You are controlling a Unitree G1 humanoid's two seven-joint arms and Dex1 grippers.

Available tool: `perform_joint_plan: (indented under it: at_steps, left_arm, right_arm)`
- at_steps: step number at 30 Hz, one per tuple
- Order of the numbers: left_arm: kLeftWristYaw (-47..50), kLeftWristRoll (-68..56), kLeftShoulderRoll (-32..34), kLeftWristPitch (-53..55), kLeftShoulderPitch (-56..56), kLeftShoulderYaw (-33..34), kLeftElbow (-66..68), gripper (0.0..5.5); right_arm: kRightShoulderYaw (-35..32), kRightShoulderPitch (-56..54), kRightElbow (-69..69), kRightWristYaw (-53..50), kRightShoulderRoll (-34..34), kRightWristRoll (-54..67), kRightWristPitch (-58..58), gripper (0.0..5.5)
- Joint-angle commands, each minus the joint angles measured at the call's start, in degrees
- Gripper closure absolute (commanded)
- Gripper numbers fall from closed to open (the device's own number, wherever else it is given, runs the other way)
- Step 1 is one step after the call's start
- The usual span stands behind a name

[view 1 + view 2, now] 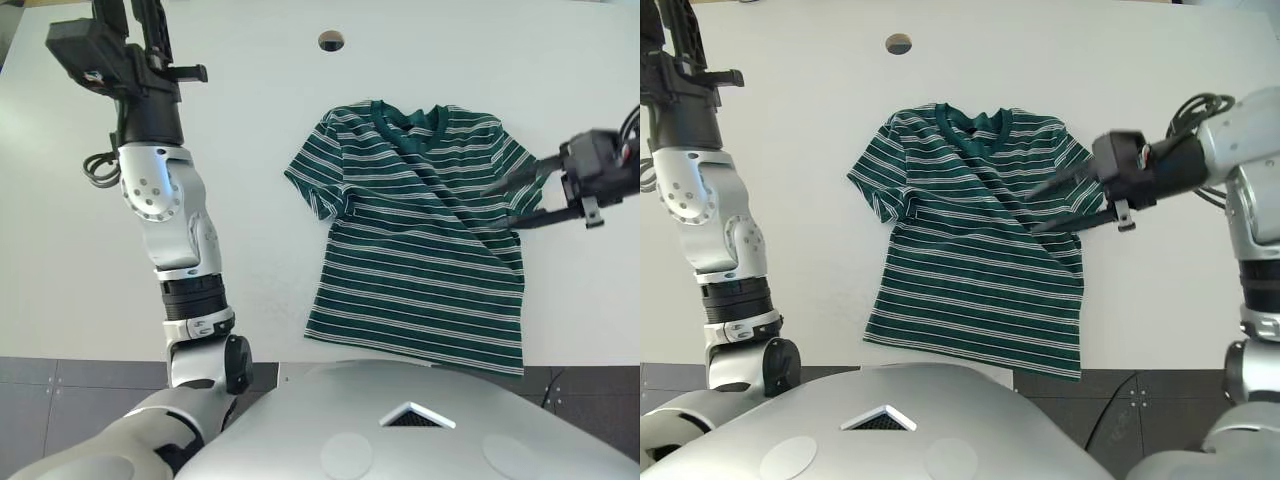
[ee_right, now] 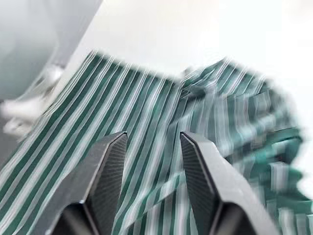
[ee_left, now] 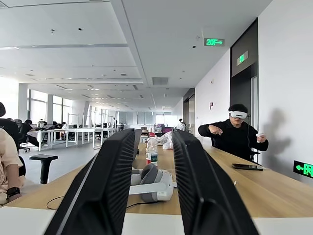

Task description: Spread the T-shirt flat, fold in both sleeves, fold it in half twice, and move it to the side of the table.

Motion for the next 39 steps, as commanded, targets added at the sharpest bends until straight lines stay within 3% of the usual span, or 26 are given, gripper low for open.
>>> perform_joint_plan:
  at_steps: [1,4,9,16,22,28,34,39]
  left_arm:
    - [-2.0,-0.5,1.8,1.8,0.8,-0.3,-1.6,4.1]
    - [-2.5,-0.6,2.3,2.5,1.4,-0.1,-1.9,4.1]
    - [-2.9,-0.9,2.4,3.4,2.4,0.0,-2.5,4.1]
    - [-3.0,-1.1,3.2,4.1,3.9,1.0,-3.0,4.1]
    - [-3.3,1.3,5.0,6.0,5.4,0.4,-0.8,4.1]
    - [-10.1,2.3,8.7,15.6,7.3,-4.9,3.1,4.1]
    - [-21.4,-2.0,12.4,32.0,3.6,-9.0,9.1,4.1]
    - [-26.6,-9.0,10.2,46.6,-1.1,-9.6,13.8,3.84]
  right_arm:
    - [3.5,-5.4,14.4,-16.3,9.4,-13.6,-5.4,3.49]
    - [5.1,-8.9,28.8,-28.6,15.3,-22.4,-9.5,3.49]
    - [8.8,-13.2,47.6,-39.8,20.9,-33.2,-16.2,3.49]
    - [14.6,-20.0,62.3,-52.4,20.8,-46.9,-21.0,3.49]
    - [13.7,-24.7,68.1,-63.5,21.0,-50.8,-23.7,3.49]
    - [8.1,-22.8,56.2,-59.0,21.5,-44.7,-28.1,3.49]
    - [2.2,-15.1,25.9,-52.8,19.7,-38.1,-18.9,3.49]
    - [1.9,-10.6,15.6,-52.1,20.8,-38.3,-12.7,3.45]
